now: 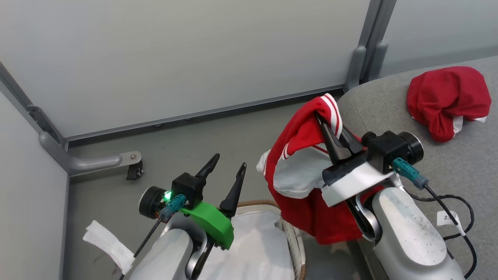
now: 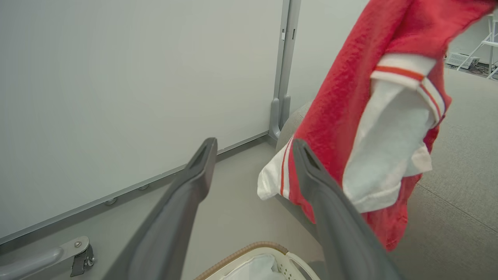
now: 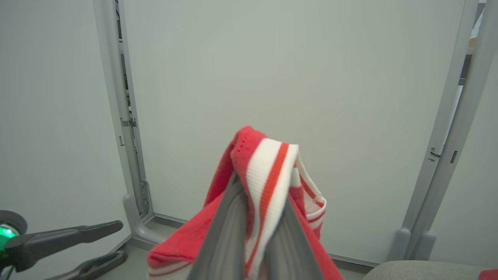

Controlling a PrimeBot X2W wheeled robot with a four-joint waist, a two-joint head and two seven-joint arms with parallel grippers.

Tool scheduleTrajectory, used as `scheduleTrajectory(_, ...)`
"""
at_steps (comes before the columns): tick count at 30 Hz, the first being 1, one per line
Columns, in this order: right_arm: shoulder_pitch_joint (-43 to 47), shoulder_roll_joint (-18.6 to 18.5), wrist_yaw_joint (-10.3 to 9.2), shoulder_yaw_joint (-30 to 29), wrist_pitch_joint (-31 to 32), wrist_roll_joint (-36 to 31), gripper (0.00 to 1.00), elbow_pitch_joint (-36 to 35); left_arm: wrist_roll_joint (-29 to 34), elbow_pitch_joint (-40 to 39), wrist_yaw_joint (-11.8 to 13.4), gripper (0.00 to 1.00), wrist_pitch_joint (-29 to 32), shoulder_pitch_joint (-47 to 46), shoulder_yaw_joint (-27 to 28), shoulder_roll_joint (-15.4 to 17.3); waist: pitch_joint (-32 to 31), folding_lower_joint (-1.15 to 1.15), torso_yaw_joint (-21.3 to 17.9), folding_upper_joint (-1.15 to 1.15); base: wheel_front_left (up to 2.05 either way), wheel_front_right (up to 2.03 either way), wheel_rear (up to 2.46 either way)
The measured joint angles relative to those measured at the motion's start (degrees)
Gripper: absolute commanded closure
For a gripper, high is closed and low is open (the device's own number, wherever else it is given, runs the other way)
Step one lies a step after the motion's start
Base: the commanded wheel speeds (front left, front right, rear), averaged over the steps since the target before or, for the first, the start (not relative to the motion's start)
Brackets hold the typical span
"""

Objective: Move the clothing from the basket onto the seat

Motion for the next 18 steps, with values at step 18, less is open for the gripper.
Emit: scheduleTrajectory(18,-2.16,-0.60,0.00,-2.71,0.00,-3.68,1.00,-0.05,2.47,-4.01,-0.63,0.00,0.00,5.73,3.22,-1.90,0.62,0.00,-6.89,0.00,0.00,0.00,0.00)
